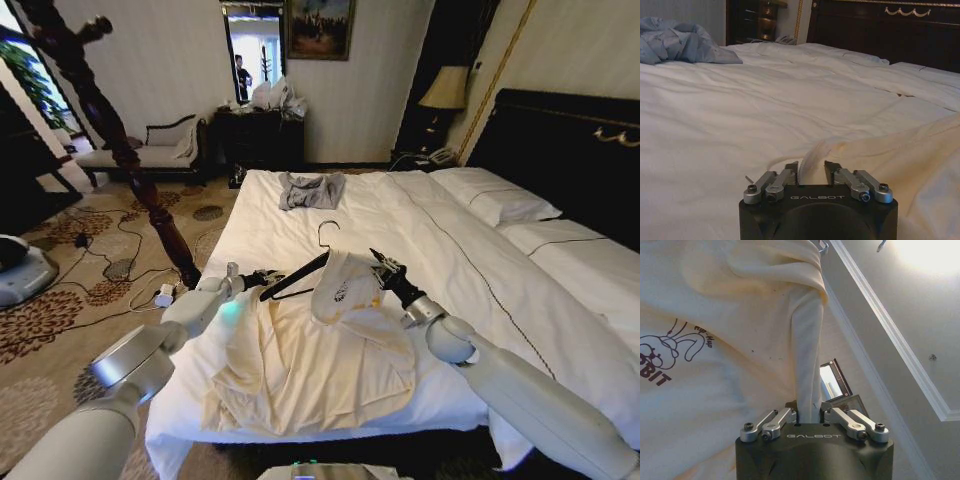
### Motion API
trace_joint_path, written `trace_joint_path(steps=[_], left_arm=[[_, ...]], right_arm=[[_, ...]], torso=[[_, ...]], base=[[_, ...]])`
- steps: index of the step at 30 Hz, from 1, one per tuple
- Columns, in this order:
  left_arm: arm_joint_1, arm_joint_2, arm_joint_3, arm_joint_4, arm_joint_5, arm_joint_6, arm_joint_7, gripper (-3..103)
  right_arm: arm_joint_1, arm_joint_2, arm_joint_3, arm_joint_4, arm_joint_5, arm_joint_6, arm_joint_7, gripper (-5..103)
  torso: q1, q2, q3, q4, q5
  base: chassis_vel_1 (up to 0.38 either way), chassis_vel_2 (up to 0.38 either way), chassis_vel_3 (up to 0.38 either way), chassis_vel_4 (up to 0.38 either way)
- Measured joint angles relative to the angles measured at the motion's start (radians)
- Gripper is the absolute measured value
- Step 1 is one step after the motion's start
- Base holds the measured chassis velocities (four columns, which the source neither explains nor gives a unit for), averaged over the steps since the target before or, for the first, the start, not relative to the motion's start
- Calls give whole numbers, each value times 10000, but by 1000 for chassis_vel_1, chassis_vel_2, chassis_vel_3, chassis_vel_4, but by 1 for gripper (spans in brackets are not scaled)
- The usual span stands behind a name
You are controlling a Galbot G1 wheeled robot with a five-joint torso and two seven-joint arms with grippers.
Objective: Pick up the clothes from the bed and hang them on the clothes hanger.
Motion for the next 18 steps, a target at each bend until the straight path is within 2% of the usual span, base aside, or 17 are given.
trace_joint_path(steps=[2, 3, 5, 6, 8, 18], left_arm=[[32, 3, 8, -18, 19, 0, 0, 21], [32, 3, 8, -18, 19, 0, 0, 21], [59, 25, 9, -53, 30, -3, -3, 10], [69, 40, 9, -76, 31, -6, -6, 10], [88, 77, 8, -121, 32, -10, -13, 2], [278, 252, -126, -533, 5, -18, -158, 1]], right_arm=[[13, -2, 3, -2, 0, 6, -1, 19], [13, -2, 3, -2, 0, 6, -1, 19], [14, -45, 3, -2, 2, 15, -4, 19], [7, -63, 7, 2, 1, 19, -4, 19], [-30, -71, 11, 18, 2, 20, -4, 19], [-127, -59, 65, 52, -37, 16, 3, 19]], torso=[[0, -1, 0, 0, -1], [0, -1, 0, 0, -1], [0, 0, 0, 0, -1], [0, -1, 0, 0, -1], [0, 0, 0, 0, 0], [0, -1, 0, -1, -1]], base=[[0, 0, 0, 0], [0, 0, 0, 0], [0, 0, 0, 0], [0, 0, 0, 0], [0, 0, 0, 0], [0, 0, 0, 0]])
